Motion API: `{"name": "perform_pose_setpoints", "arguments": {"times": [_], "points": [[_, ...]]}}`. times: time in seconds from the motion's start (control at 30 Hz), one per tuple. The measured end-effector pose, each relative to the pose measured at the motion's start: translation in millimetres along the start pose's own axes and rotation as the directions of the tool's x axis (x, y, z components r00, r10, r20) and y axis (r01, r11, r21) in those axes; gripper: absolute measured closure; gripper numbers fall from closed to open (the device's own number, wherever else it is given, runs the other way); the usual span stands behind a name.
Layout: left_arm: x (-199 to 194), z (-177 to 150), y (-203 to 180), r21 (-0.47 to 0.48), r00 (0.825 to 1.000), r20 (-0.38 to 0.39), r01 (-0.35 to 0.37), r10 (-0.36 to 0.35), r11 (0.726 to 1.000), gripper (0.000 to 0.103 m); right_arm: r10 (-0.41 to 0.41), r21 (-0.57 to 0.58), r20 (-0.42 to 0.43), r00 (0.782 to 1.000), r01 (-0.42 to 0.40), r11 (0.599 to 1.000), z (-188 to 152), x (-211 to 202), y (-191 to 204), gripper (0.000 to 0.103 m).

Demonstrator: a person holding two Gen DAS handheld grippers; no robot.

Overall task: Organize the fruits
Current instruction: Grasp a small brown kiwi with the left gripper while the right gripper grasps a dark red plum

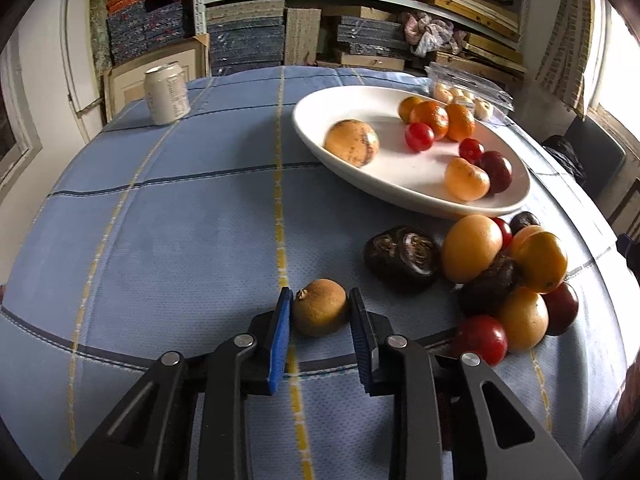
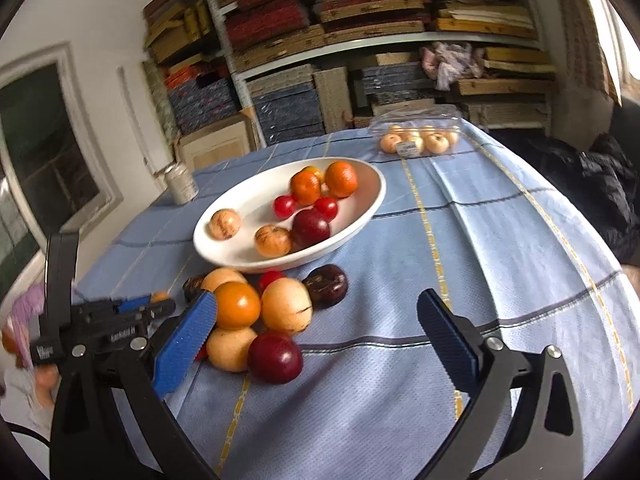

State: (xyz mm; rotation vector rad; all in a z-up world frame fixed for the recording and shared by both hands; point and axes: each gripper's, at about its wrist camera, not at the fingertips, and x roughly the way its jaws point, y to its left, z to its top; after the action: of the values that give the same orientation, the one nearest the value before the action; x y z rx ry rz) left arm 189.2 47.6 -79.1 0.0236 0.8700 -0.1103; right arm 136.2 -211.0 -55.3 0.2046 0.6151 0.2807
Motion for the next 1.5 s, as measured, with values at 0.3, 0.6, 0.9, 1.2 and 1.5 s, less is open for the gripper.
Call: {"name": "perform_pose_setpoints", "arguments": {"times": [0.3, 0.6, 0.9, 1.2, 1.5], "points": [[-19, 3, 19, -0.071, 0.999, 0.044, -0.003, 0.007, 0.997, 0.074, -0.065, -0.203, -0.108, 0.992, 0.042, 0.978, -16, 17, 32, 0.037], [-24, 1, 11, -0.036, 0.998, 0.056, -0.001, 0.003, 0.999, 0.074, -0.048, -0.188, -0.180, 0.982, 0.014, 0.982, -21, 32, 28, 0.047], [-25, 0, 8, -0.029, 0.999, 0.053, 0.006, -0.005, 1.000, 0.074, -0.015, -0.173, -0.259, 0.966, -0.031, 0.984, -27, 47, 30, 0.047], [-25, -1, 8, -0.025, 0.999, 0.049, 0.007, -0.006, 1.000, 0.074, 0.036, -0.122, -0.276, 0.960, -0.073, 0.990, -27, 49, 24, 0.053], [-21, -3, 5, -0.011, 0.999, 0.035, 0.006, -0.005, 1.000, 0.074, 0.073, -0.094, -0.284, 0.956, -0.104, 0.990, -27, 52, 23, 0.062]]}}
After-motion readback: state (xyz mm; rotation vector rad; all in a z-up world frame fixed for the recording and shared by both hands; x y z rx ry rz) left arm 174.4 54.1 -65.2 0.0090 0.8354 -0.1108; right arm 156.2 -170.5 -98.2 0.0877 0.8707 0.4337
